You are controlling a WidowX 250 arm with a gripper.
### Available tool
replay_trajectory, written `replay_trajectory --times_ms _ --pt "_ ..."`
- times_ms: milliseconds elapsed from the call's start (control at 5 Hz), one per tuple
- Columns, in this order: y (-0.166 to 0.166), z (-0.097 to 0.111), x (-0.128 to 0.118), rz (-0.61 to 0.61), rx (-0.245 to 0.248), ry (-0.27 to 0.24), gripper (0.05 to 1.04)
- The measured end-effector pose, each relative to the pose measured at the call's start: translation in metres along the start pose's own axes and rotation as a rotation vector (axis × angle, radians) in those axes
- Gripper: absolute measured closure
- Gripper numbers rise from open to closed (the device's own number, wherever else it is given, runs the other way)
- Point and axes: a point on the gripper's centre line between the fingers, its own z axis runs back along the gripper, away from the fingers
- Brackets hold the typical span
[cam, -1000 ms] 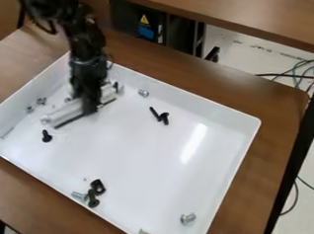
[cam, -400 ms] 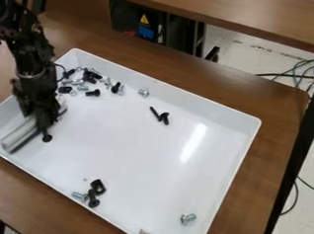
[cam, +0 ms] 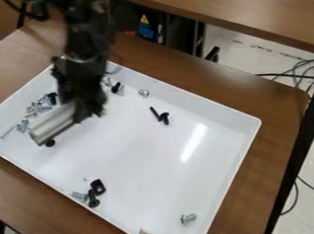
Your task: Sweep into pile
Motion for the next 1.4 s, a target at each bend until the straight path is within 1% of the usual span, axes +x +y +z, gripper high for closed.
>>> replay_trajectory --times_ms 200,400,600,800,1000,1200,1400 --pt "-0.045 0.015 0.008 -0.075 0.046 -0.013 0.727" --pt "-0.093 0.005 0.025 -0.154 -0.194 0.0 0.727" --pt "-0.133 -0.011 0.056 -0.262 -0.324 0.021 0.727" --pt "-0.173 -0.011 0.077 -0.273 -0.424 0.043 0.727" --pt "-0.174 -0.022 0.088 -0.257 -0.448 0.062 0.727" --pt "-0.159 -0.032 0.096 -0.228 -0.456 0.066 0.727" --pt "-0.137 -0.041 0.1 -0.163 -0.486 0.066 0.727"
